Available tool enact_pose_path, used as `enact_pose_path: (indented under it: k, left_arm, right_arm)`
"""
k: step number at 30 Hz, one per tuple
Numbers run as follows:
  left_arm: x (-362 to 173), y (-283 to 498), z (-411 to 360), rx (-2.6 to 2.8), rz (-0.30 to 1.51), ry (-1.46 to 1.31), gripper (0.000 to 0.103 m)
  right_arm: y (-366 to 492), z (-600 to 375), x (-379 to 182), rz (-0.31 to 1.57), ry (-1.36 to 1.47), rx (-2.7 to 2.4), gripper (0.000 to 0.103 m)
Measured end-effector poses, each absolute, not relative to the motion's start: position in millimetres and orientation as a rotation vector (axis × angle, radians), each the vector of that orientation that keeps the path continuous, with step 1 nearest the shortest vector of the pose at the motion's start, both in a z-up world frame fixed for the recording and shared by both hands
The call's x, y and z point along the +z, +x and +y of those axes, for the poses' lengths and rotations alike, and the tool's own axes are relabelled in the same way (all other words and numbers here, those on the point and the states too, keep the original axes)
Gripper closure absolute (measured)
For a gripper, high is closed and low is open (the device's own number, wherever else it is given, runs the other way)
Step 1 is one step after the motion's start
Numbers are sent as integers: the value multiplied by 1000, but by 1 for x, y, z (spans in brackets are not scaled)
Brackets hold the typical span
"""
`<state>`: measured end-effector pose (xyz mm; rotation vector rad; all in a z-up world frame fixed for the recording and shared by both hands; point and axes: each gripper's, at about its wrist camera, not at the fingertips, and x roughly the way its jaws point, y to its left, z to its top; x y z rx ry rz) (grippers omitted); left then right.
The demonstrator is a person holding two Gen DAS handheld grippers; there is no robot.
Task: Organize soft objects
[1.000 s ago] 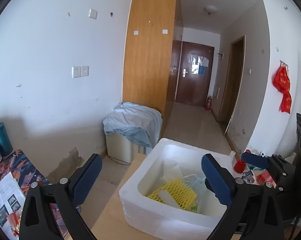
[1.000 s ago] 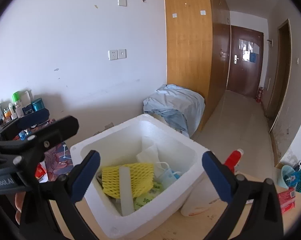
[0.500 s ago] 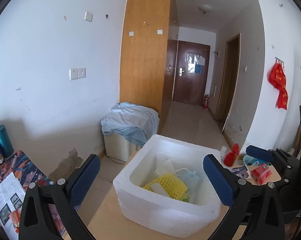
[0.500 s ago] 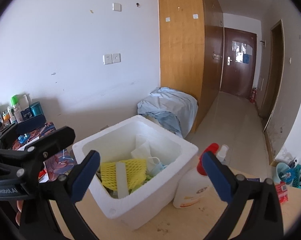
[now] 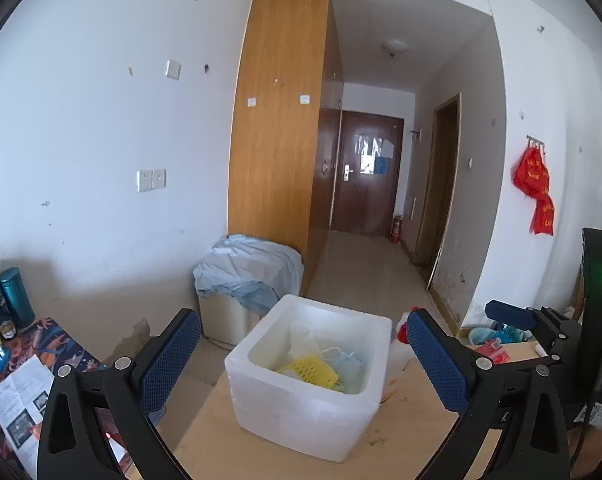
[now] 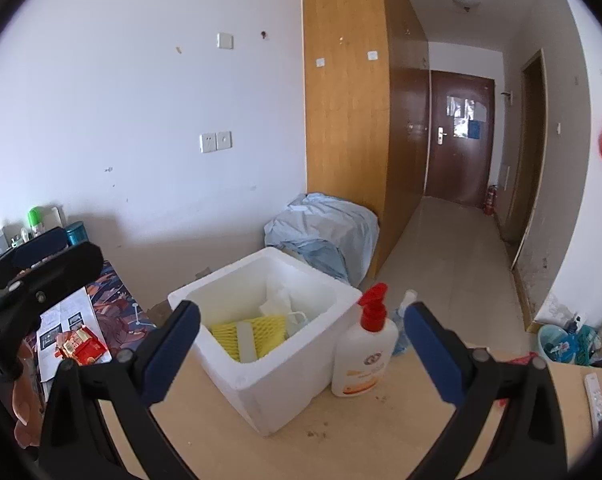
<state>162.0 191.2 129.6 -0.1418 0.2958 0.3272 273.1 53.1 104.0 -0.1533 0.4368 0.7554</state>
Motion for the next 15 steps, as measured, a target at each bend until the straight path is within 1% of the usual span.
enact_pose_path:
  k: [15]
  left_arm:
    - [147,129,152,250,263,-95,0]
  right_arm:
    - [235,1,126,378,-96,685,0]
